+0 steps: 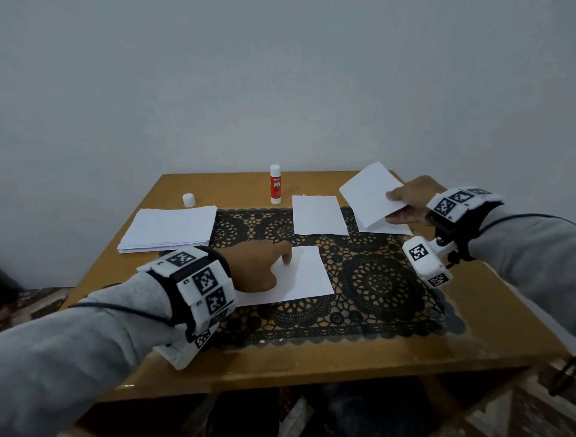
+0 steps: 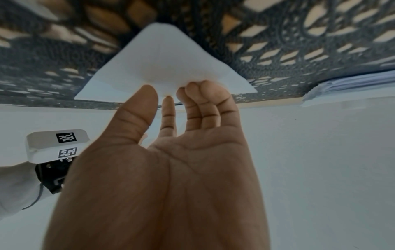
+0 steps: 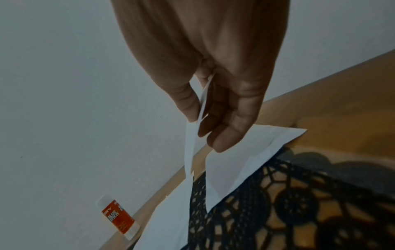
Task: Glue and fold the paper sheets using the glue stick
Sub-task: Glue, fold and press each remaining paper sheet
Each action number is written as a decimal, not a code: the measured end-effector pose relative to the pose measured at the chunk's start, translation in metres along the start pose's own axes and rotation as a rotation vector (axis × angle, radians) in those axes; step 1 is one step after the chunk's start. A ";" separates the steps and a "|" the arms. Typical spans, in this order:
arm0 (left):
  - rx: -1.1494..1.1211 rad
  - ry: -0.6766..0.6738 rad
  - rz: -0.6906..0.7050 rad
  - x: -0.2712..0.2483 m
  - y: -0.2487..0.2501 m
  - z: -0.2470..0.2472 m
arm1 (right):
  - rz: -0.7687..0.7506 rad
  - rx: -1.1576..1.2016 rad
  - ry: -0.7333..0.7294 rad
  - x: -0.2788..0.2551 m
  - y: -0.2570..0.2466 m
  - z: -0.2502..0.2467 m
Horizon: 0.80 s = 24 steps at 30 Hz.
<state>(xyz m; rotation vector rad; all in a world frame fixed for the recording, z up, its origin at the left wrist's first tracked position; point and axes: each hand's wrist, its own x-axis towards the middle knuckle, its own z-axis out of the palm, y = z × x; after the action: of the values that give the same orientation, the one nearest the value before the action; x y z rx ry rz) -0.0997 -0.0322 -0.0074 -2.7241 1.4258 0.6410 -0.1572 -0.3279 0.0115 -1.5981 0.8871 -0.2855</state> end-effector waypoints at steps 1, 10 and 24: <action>-0.010 0.000 0.002 0.000 -0.001 0.000 | -0.006 0.020 -0.005 -0.002 0.000 0.000; -0.633 0.569 -0.117 0.000 -0.023 -0.020 | -0.148 0.033 -0.489 -0.030 -0.020 0.006; -1.289 0.390 -0.167 -0.026 -0.041 -0.012 | -0.144 -0.119 -0.724 -0.063 -0.003 0.069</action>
<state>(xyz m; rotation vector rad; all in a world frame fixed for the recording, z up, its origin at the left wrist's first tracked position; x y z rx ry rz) -0.0758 0.0101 0.0048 -4.0345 0.8898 1.4725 -0.1551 -0.2349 0.0159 -1.7006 0.2328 0.2483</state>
